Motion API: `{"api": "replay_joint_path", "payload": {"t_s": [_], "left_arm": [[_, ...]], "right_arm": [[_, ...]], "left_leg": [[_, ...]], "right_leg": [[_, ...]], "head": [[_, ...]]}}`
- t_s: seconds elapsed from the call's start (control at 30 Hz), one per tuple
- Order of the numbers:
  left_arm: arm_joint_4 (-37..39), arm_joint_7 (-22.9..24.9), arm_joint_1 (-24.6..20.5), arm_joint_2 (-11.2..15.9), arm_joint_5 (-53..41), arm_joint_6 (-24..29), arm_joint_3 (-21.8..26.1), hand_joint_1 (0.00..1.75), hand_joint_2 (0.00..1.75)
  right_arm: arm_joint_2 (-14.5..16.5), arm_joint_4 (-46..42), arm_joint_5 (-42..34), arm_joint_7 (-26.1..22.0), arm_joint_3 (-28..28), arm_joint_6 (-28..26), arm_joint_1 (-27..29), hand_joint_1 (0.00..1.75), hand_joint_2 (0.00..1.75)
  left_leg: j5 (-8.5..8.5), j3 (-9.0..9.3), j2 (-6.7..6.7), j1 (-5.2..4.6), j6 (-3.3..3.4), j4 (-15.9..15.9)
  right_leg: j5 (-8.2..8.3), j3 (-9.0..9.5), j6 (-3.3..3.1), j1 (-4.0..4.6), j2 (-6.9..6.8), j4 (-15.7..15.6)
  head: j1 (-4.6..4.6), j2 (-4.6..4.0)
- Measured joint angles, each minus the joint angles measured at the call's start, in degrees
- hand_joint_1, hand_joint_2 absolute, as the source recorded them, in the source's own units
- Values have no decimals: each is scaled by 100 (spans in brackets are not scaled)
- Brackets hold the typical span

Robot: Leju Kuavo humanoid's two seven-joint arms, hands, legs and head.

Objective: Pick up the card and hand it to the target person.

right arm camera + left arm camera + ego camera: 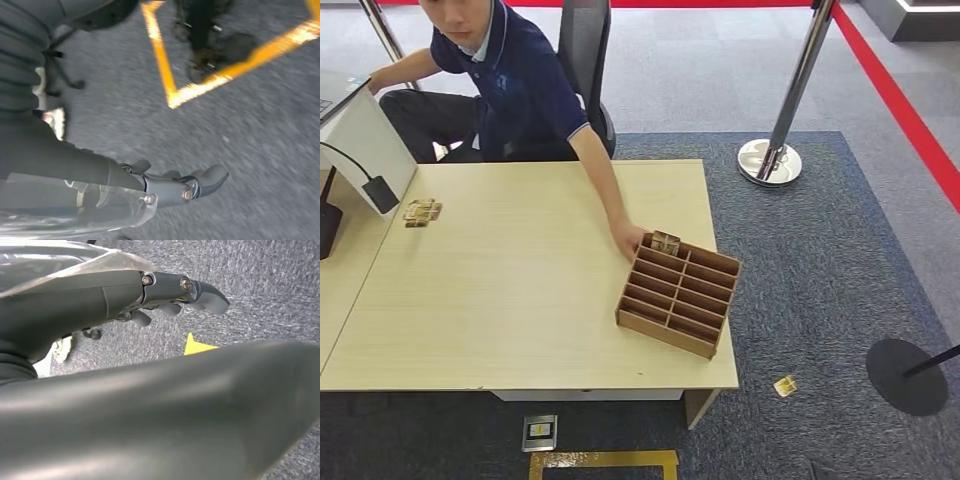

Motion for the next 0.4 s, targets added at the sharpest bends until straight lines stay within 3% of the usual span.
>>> {"api": "replay_joint_path", "payload": {"t_s": [0.13, 0.27, 0.4], "left_arm": [[0, 4, 0, 6, -48, -3, -11, 0, 175], [0, 39, 0, 10, -128, 53, -31, 0, 175], [0, 38, 0, 14, -140, 60, -45, 0, 175]], "right_arm": [[61, 235, 111, 168, 1, 37, -63, 0, 0], [88, 352, 195, 253, 8, 80, -95, 0, 0], [99, 409, 249, 265, 15, 73, -119, 0, 175]], "left_leg": [[0, 1, 0, -1, 0, 0], [0, 1, 0, -4, 0, 1], [0, 1, 0, -5, 0, 1]], "right_leg": [[1, 2, 1, -3, 0, 0], [1, 2, 2, -4, 0, -1], [1, 1, 2, -4, 0, -1]], "head": [[0, 0], [0, 0], [0, 0]]}}
